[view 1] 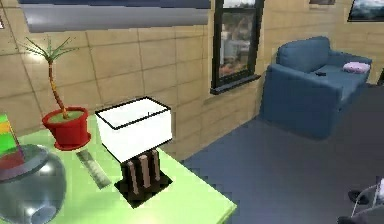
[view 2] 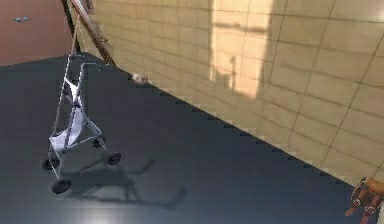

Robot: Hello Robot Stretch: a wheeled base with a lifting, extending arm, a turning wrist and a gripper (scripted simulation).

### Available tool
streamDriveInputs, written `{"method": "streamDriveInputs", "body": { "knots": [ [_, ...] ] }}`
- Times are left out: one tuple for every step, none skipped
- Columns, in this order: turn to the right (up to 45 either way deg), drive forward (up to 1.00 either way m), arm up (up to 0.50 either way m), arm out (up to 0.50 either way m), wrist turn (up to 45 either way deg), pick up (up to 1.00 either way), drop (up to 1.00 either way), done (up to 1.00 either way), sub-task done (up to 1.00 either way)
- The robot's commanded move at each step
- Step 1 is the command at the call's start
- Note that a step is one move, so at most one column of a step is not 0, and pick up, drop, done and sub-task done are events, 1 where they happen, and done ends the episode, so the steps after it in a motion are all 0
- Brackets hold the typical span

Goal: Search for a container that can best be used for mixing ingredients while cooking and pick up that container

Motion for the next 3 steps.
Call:
{"method": "streamDriveInputs", "body": {
  "knots": [
    [0.0, 0.05, 0.00, 0.00, 0.0, 0.00, 0.00, 0.00, 0.00],
    [-45.0, 0.00, 0.00, 0.00, 0.0, 0.00, 0.00, 0.00, 0.00],
    [-45.0, 0.00, 0.00, 0.00, 0.0, 0.00, 0.00, 0.00, 0.00]
  ]
}}
